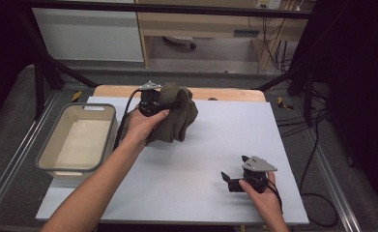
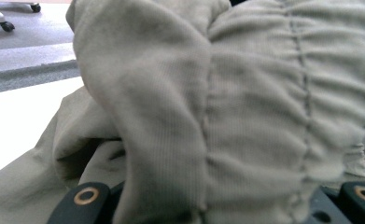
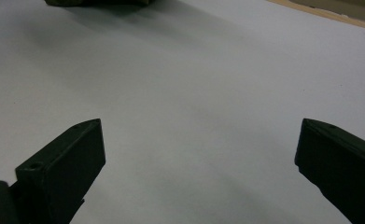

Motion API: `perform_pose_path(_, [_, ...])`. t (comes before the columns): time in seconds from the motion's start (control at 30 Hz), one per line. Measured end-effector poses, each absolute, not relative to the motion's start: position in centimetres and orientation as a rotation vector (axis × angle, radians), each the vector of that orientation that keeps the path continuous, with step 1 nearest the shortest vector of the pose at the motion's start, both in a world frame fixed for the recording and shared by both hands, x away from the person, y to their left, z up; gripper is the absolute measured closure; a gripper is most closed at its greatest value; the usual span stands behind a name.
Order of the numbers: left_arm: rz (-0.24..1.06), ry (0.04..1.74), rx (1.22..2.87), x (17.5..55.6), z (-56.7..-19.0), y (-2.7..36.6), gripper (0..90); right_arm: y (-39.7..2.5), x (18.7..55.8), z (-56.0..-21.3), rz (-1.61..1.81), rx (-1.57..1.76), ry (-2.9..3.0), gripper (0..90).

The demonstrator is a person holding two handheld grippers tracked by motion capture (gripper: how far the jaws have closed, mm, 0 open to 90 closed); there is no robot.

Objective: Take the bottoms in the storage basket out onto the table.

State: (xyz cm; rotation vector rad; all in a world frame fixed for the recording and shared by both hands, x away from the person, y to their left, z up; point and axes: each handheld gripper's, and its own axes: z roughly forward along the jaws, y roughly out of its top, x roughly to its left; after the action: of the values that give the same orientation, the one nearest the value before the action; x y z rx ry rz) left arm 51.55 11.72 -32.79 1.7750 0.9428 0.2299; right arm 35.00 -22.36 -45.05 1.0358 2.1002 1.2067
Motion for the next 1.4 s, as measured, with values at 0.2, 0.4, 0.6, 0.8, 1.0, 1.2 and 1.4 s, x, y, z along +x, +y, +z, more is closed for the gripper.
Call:
perform_pose_path(0.2, [0.226, 0.941, 1.778, 51.5, -33.2, 11.4, 74.7, -22.4, 35.0, -45.0, 1.203, 1.037, 2.101, 2.4])
perform_pose_path(0.4, [0.22, 0.914, 1.79, 51.4, -33.5, 11.2, 74.5, -22.4, 35.0, -45.0, 1.199, 1.04, 2.101, 2.5])
perform_pose_path(0.6, [0.228, 0.912, 1.794, 51.3, -33.7, 11.0, 74.5, -22.4, 35.0, -45.1, 1.197, 1.04, 2.101, 2.5])
perform_pose_path(0.8, [0.229, 0.909, 1.793, 51.0, -33.6, 10.8, 74.5, -22.4, 35.0, -45.0, 1.197, 1.04, 2.102, 2.4])
perform_pose_path(1.0, [0.218, 0.903, 1.787, 50.8, -33.5, 10.3, 74.5, -22.4, 35.0, -45.0, 1.195, 1.037, 2.101, 2.4])
perform_pose_path(1.2, [0.206, 0.892, 1.801, 50.7, -34.0, 9.5, 74.5, -22.3, 35.0, -45.1, 1.191, 1.04, 2.104, 2.4])
perform_pose_path(1.4, [0.206, 0.907, 1.795, 50.8, -34.8, 9.5, 74.4, -22.4, 34.9, -45.0, 1.191, 1.035, 2.102, 2.4])
